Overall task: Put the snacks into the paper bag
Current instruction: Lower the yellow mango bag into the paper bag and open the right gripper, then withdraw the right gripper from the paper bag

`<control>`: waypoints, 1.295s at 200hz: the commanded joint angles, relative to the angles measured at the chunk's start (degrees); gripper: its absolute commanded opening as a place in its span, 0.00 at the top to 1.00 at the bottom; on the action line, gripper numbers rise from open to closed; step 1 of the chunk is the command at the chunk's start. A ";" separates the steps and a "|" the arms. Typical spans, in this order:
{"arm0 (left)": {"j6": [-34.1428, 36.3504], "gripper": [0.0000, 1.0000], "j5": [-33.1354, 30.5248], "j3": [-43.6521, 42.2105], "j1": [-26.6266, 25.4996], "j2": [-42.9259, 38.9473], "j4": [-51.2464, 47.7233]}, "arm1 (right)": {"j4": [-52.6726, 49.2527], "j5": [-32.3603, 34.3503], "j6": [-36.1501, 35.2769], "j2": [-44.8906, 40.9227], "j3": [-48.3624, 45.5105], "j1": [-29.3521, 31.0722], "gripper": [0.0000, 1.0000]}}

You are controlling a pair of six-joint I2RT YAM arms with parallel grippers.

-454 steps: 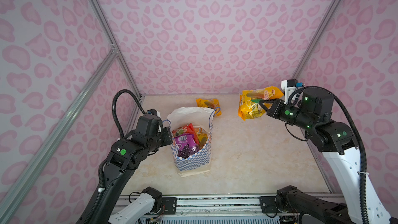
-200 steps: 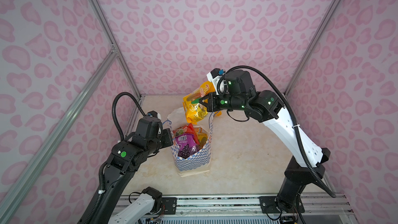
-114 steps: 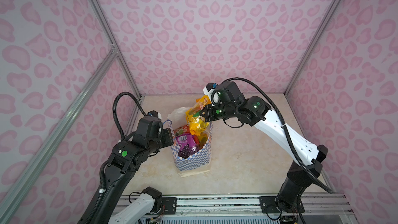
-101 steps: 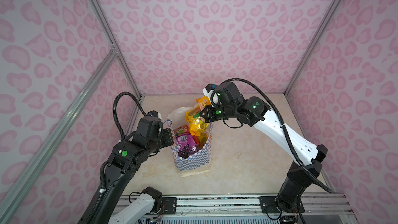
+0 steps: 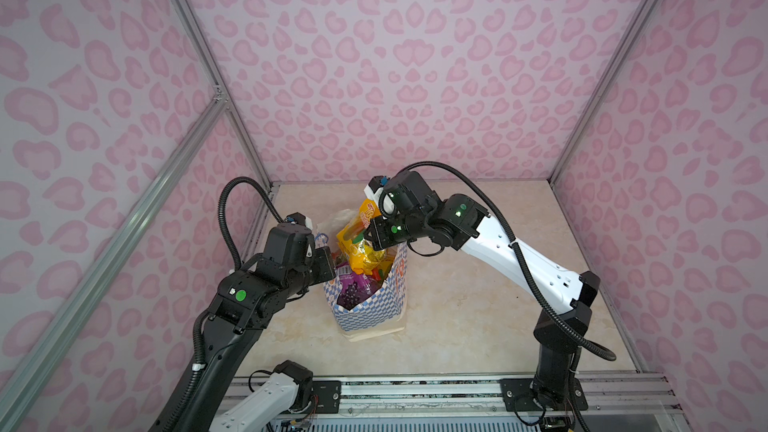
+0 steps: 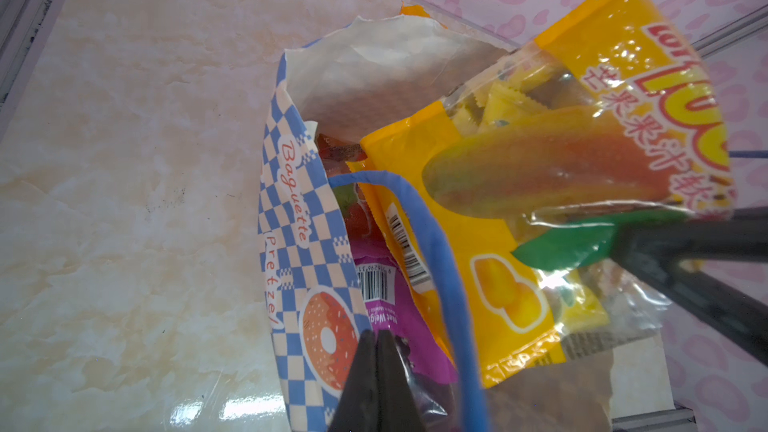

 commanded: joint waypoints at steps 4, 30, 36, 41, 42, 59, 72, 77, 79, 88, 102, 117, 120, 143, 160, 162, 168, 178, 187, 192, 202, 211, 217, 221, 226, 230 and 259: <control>-0.17 0.96 -0.03 0.15 0.03 -0.07 0.41 | 3.16 -0.60 -0.32 0.96 -1.45 -0.23 1.00; -0.09 0.96 -0.04 0.15 0.04 -0.19 0.43 | 2.24 0.57 1.75 1.49 -4.60 -1.50 1.00; -0.09 0.96 -0.05 0.20 -0.03 -0.19 0.43 | 2.18 1.69 2.78 1.30 -5.73 -1.72 1.00; -0.09 0.96 -0.06 0.24 0.03 -0.16 0.35 | 2.35 2.39 3.57 0.85 -6.71 -1.94 1.00; -0.09 0.96 -0.06 0.24 0.03 -0.15 0.34 | 2.40 2.56 3.88 0.76 -6.97 -2.04 1.00; -0.09 0.96 -0.23 0.15 0.00 -0.38 0.34 | 5.46 3.32 8.51 -1.22 -12.62 -2.74 0.92; -0.10 0.96 -0.40 0.22 0.04 -0.30 0.34 | 8.71 3.40 11.36 -2.75 -16.92 -2.97 0.78; -0.09 0.96 -0.32 0.21 0.03 -0.30 0.34 | 9.37 3.51 12.10 -3.15 -18.01 -2.97 0.72; -0.09 0.96 -0.38 0.17 0.03 -0.28 0.34 | 9.69 3.54 12.28 -3.29 -18.29 -2.96 0.70; -0.13 0.96 -0.28 0.15 -0.01 -0.19 0.43 | 10.12 3.69 12.63 -3.61 -19.08 -2.97 0.66; -0.09 0.96 -0.14 0.24 0.04 -0.08 0.39 | 9.13 5.98 11.27 -4.15 -17.57 -2.38 0.62; -0.09 0.96 -0.23 0.15 -0.01 -0.10 0.38 | 6.41 10.76 7.72 -4.81 -13.48 -0.55 0.56; -0.09 0.96 -0.23 0.15 0.03 -0.18 0.42 | 5.86 11.69 6.94 -4.93 -12.45 -0.13 0.55; -0.09 0.96 -0.33 0.08 -0.03 -0.09 0.43 | 4.23 14.48 3.40 -5.73 -7.93 2.20 0.45; -0.22 0.96 -0.23 -0.13 0.04 -0.08 0.51 | 3.80 15.71 2.42 -6.55 -6.75 3.29 0.43; -0.21 0.96 -0.23 -0.10 0.04 -0.13 0.51 | 3.77 15.90 2.28 -6.58 -6.67 3.46 0.42; -0.17 0.96 -0.23 -0.11 0.04 -0.19 0.51 | 3.71 16.29 1.65 -6.79 -6.44 3.75 0.39; -0.18 0.96 -0.28 -0.16 0.04 -0.29 0.51 | 3.47 16.67 0.83 -7.03 -5.94 3.91 0.37; -0.17 0.96 -0.31 -0.11 0.04 -0.30 0.45 | 2.86 16.88 0.08 -7.22 -5.27 4.00 0.36; -0.17 0.96 -0.38 -0.02 0.03 -0.27 0.34 | 2.87 16.83 -0.57 -7.57 -4.82 4.00 0.36; -0.11 0.96 -0.53 0.15 0.04 -0.17 0.03 | 2.93 16.78 -2.33 -8.49 -4.08 4.18 0.31; -0.10 0.96 -0.71 0.15 0.03 -0.24 -0.10 | 2.96 16.58 -3.87 -9.57 -3.31 4.29 0.27; -0.09 0.96 -0.98 0.22 0.04 -0.30 -0.13 | 2.83 16.44 -4.70 -10.28 -2.63 4.31 0.24; -0.01 0.96 -1.09 0.24 0.01 -0.32 -0.18 | 2.72 16.44 -5.54 -10.96 -2.05 4.28 0.22; 0.00 0.96 -1.19 0.17 0.04 -0.32 -0.27 | 2.71 16.51 -6.27 -11.52 -1.56 4.34 0.20; 0.00 0.96 -1.34 0.22 0.04 -0.31 -0.28 | 2.55 16.59 -6.94 -12.32 -1.17 4.33 0.17; 0.01 0.96 -1.42 0.14 0.04 -0.04 -0.09 | 2.78 13.45 -9.46 -16.22 0.19 3.32 0.07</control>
